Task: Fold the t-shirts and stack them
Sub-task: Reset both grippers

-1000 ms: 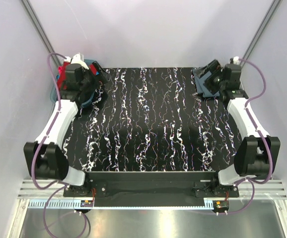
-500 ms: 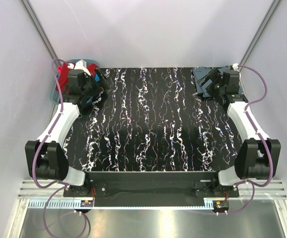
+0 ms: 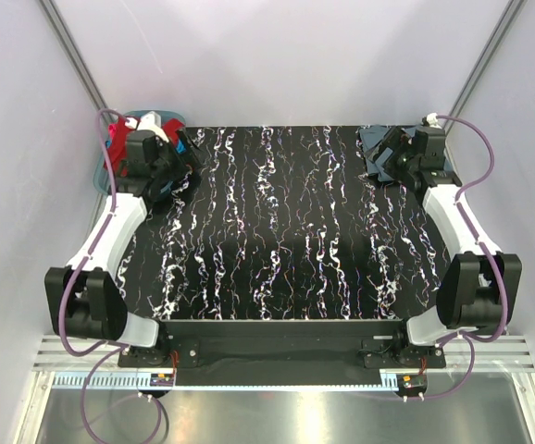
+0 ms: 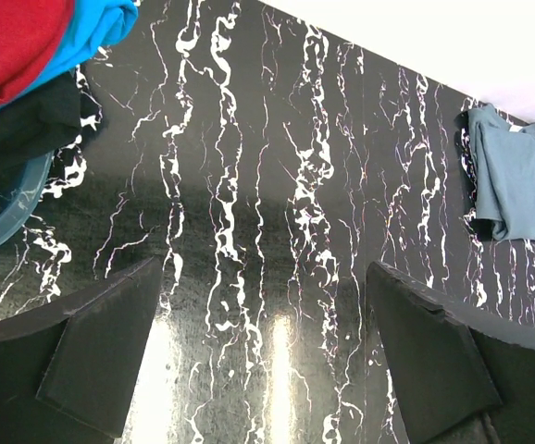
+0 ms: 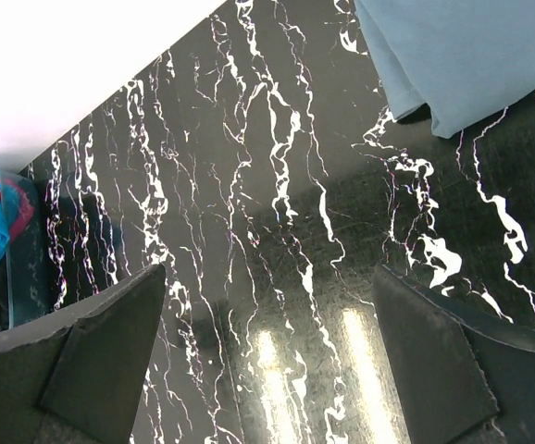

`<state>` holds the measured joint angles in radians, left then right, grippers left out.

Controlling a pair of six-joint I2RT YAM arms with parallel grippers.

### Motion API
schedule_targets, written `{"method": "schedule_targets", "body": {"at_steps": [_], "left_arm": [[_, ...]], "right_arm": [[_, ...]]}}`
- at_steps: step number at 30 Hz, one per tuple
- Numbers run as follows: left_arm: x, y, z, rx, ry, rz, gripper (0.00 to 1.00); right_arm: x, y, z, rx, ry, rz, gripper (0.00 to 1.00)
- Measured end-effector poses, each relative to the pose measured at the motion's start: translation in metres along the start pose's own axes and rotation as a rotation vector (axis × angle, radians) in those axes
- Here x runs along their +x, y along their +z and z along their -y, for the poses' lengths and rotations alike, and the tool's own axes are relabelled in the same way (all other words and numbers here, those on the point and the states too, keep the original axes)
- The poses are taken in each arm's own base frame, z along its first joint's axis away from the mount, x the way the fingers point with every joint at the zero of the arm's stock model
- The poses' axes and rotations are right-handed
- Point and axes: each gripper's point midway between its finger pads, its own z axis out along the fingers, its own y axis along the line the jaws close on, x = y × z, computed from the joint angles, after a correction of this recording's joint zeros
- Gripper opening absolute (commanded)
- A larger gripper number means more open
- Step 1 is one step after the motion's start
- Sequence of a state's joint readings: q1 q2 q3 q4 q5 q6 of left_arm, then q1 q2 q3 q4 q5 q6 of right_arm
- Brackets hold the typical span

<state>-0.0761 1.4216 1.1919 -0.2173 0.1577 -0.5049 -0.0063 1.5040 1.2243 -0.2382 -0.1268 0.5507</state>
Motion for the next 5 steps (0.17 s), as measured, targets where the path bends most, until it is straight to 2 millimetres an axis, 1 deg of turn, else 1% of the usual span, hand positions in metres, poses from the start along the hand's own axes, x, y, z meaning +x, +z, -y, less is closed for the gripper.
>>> {"method": "schedule_targets", "body": {"at_steps": [5], "left_arm": [[-0.0055, -0.0081, 0.0022, 0.001, 0.011, 0.022, 0.99]], "right_arm": [[-0.0015, -0.0009, -0.0034, -0.013, -0.005, -0.001, 1.0]]}}
